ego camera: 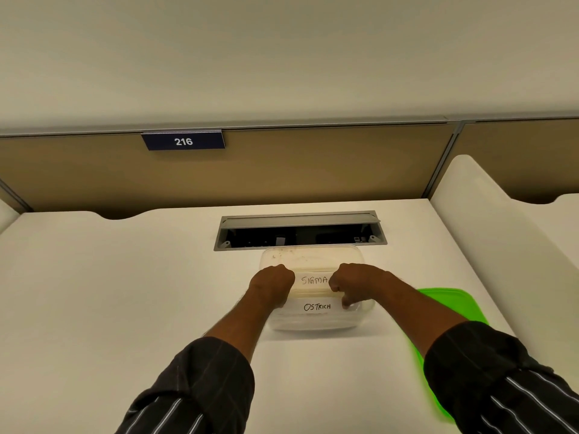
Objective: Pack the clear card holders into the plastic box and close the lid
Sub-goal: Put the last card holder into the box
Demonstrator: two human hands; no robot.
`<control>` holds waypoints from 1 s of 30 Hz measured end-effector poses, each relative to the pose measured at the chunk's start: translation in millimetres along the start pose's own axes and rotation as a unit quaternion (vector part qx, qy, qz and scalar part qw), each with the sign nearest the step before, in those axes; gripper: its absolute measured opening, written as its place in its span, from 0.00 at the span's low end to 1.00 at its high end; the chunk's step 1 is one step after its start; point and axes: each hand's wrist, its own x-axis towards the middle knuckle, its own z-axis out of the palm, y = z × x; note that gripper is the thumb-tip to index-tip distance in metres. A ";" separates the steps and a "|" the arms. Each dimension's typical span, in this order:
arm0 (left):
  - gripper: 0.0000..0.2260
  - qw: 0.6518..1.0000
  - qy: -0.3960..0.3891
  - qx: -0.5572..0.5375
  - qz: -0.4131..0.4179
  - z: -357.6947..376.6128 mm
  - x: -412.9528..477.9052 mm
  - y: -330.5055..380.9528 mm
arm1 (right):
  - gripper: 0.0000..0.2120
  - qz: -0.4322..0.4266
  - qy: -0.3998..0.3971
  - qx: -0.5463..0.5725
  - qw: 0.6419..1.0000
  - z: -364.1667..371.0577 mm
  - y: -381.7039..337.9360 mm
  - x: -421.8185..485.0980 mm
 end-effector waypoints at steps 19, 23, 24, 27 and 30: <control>0.06 0.948 0.253 -0.141 -0.133 -17.2 -16.4 -8.2 | 0.19 0.155 0.343 0.186 0.908 -15.1 6.4 -12.2; 0.07 0.913 0.215 -0.261 -0.229 -19.4 -16.5 -14.4 | 0.13 0.271 0.354 0.244 0.861 -10.4 18.4 -12.5; 0.06 0.906 0.201 -0.284 -0.240 -17.9 -15.8 -16.1 | 0.12 0.291 0.337 0.262 0.856 -7.8 21.8 -12.2; 0.05 0.903 0.169 -0.307 -0.248 -12.1 -12.9 -19.7 | 0.11 0.295 0.275 0.303 0.864 -2.9 28.7 -10.6; 0.05 0.906 0.161 -0.303 -0.246 -9.5 -11.9 -20.0 | 0.08 0.284 0.261 0.341 0.857 -0.9 30.8 -8.8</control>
